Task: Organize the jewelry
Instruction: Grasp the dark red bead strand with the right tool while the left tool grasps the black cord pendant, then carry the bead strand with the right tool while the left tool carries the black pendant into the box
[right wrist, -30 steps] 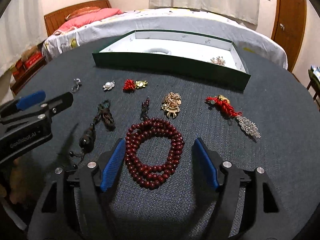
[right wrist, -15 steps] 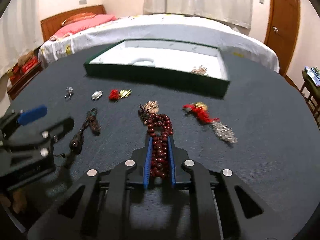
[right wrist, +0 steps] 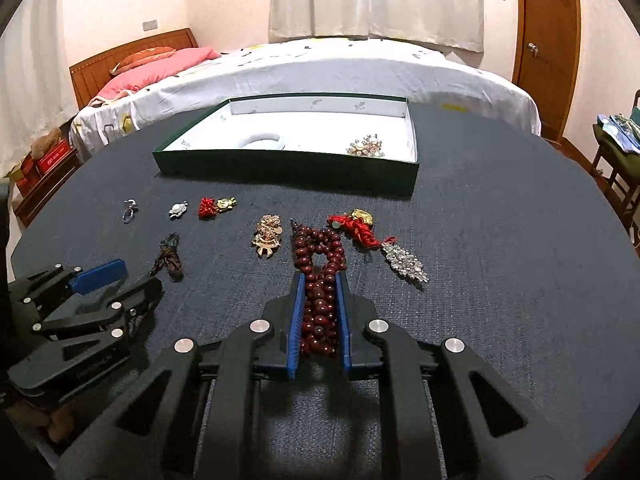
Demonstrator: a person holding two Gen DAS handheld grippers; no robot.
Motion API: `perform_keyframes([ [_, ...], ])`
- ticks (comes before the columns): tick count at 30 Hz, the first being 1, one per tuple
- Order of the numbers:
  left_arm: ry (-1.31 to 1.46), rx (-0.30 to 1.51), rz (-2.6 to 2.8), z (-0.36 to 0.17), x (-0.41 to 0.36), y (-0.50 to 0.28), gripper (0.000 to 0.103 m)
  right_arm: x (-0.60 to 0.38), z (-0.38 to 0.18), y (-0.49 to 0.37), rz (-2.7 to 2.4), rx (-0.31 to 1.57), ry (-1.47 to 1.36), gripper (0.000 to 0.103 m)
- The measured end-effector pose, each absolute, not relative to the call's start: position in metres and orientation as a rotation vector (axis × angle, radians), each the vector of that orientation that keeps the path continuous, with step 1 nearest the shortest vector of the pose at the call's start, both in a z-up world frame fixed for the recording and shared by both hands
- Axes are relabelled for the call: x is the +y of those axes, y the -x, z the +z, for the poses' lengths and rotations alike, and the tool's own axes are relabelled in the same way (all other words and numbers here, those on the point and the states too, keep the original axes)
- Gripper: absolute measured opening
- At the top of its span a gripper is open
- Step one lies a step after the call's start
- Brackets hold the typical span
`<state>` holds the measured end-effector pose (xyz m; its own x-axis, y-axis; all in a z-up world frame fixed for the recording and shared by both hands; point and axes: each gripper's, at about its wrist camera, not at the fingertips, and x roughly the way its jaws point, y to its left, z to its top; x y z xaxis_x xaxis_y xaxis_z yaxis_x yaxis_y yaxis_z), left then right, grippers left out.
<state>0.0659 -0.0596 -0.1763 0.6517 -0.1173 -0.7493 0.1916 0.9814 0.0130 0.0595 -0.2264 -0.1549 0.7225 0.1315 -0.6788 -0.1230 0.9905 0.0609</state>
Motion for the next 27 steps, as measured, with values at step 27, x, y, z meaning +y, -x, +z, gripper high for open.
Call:
perform_keyframes([
  [27,-0.105,0.735,-0.177,-0.148,-0.053,-0.058,0.018,-0.222,-0.141,-0.052,0.171,0.707,-0.021,0.015],
])
